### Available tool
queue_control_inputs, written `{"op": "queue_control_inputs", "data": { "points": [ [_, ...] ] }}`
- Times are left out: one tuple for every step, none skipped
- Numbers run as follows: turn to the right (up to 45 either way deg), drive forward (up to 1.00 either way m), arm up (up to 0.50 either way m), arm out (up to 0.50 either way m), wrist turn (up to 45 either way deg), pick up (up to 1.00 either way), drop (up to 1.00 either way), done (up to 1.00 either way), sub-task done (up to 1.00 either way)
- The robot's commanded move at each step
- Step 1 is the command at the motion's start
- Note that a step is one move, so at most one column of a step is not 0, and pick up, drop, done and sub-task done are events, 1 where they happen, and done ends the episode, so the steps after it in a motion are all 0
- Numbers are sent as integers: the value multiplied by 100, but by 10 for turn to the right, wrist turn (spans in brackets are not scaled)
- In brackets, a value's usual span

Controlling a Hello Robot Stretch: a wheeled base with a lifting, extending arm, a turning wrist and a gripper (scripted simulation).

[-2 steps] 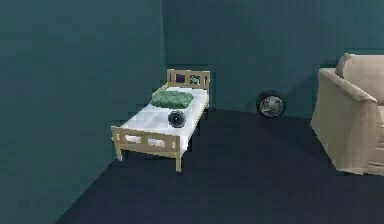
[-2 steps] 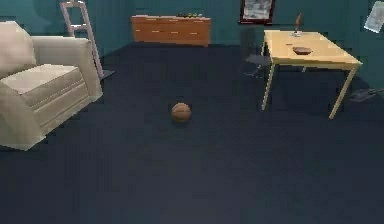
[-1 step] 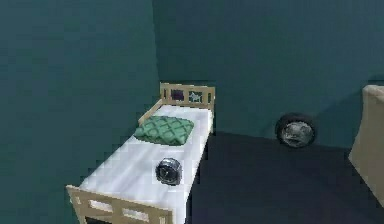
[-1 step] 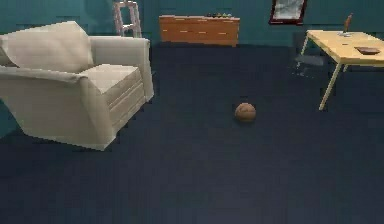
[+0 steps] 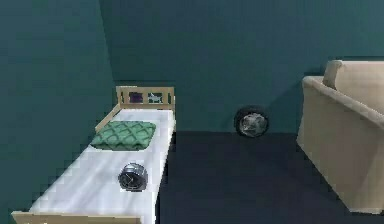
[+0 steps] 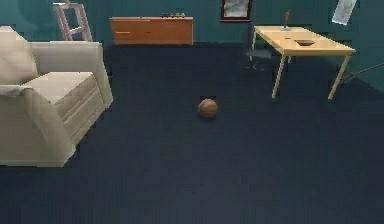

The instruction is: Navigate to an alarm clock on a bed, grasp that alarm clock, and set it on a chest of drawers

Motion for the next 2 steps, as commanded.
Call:
{"op": "queue_control_inputs", "data": {
  "points": [
    [0,30,0,0,0,0,0,0,0],
    [-450,0,0,0,0,0,0,0,0]
  ]
}}
